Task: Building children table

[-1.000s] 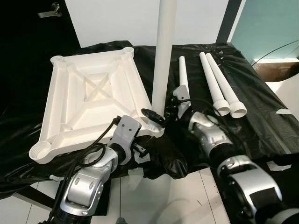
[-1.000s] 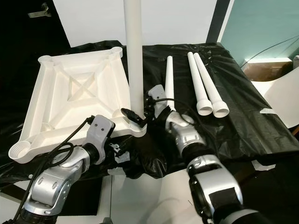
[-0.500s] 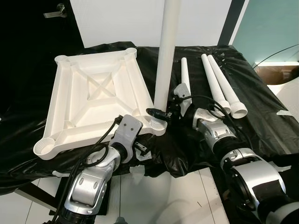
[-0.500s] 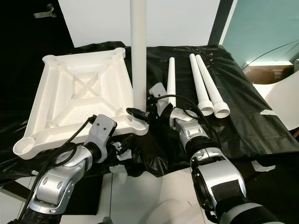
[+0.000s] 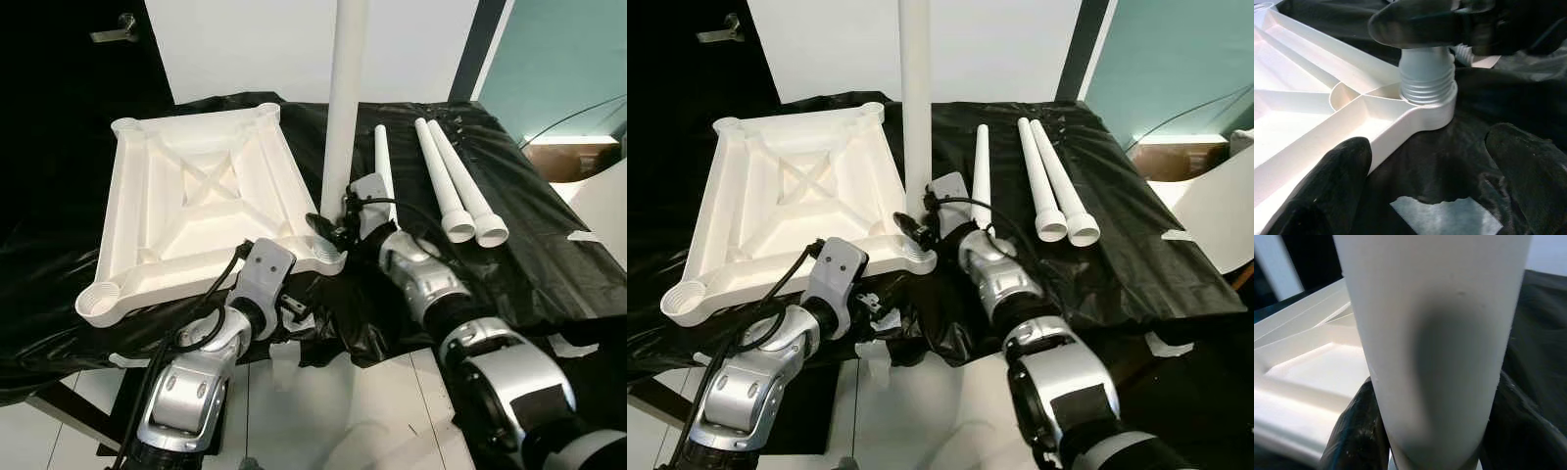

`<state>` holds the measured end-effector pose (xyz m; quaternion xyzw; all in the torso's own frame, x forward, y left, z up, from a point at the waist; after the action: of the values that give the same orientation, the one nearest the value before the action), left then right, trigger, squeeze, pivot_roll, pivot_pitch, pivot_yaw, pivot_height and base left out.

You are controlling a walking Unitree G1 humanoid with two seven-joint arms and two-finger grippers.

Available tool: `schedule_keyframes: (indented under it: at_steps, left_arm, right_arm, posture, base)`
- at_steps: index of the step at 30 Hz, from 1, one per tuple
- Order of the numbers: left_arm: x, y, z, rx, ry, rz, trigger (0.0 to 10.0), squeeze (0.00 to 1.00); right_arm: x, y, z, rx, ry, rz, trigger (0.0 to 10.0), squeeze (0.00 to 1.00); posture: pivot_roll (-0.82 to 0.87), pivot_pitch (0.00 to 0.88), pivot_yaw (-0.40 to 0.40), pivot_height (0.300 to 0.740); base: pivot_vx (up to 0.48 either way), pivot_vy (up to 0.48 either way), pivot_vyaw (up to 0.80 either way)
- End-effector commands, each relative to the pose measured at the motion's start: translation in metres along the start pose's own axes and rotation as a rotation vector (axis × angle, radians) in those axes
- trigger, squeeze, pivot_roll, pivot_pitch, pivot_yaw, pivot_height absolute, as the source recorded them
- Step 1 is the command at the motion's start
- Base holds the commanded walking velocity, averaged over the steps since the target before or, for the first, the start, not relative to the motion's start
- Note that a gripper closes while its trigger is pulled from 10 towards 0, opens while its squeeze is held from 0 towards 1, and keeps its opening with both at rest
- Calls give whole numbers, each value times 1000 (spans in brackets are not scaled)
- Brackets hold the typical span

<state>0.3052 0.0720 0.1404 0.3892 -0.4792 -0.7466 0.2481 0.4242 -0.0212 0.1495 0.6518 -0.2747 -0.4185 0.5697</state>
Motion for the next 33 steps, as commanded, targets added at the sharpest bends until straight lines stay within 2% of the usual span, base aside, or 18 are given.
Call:
schedule_keyframes:
  at_steps: [1,6,13,19,20,24,28,30,31,33]
  left_arm:
    - [-12,-4,1,-27,130,7,10000,0]
    - [-11,-3,0,-21,131,16,10000,0]
    - [-12,-3,-1,-18,141,18,10000,0]
    - [-12,-3,-1,-14,140,11,10000,0]
    - [-12,-3,-1,-14,137,8,10000,0]
    - [-11,-3,0,-14,133,-5,10000,0]
    - [-10,-1,-2,-2,137,-27,10000,0]
    - [-9,0,-2,9,134,-34,10000,0]
    - [-7,2,-2,17,131,-40,10000,0]
    - [-7,2,-2,23,128,-45,10000,0]
  right_arm:
    - [18,-22,7,-44,-176,-42,10000,0]
    - [20,-26,9,-24,-293,-71,10000,0]
    - [12,-29,9,-19,-284,-89,10000,0]
    - [18,-24,12,-4,-273,-80,10000,0]
    - [20,-22,14,11,-267,-77,10000,1000]
    - [20,-14,18,50,-224,-63,10000,1000]
    - [17,-5,27,71,-47,-44,10000,1000]
    - [19,-3,30,72,-13,-27,10000,1000]
    - [21,-3,32,64,12,-26,10000,549]
    - [22,-2,33,57,39,-24,10000,549]
  posture:
    - [139,5,-61,740]
    - [139,3,-62,740]
    - [134,0,-55,740]
    - [132,0,-46,740]
    - [131,0,-44,740]
    - [129,0,-44,740]
    - [121,0,-46,740]
    - [119,0,-47,740]
    - [119,0,-49,740]
    - [119,0,-49,740]
  base:
    - [0,0,0]
    - [0,0,0]
    - [0,0,0]
    - [0,0,0]
    - [0,0,0]
    - [0,0,0]
    - [0,0,0]
    - [0,0,0]
    - [0,0,0]
    - [0,0,0]
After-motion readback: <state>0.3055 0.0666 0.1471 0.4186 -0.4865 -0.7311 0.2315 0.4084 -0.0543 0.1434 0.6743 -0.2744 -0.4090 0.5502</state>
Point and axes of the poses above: a point about 5 cm out from each wrist's last joint towards the gripper, its own z axis pointing back from the gripper into the wrist, its own y axis along the axis of the wrist's last joint, x = y × z, the point moved 6 cm from there along -z, pointing out of the wrist towards the gripper, and after that the axes turned 13 degrees about -z, right-handed, at the moved point
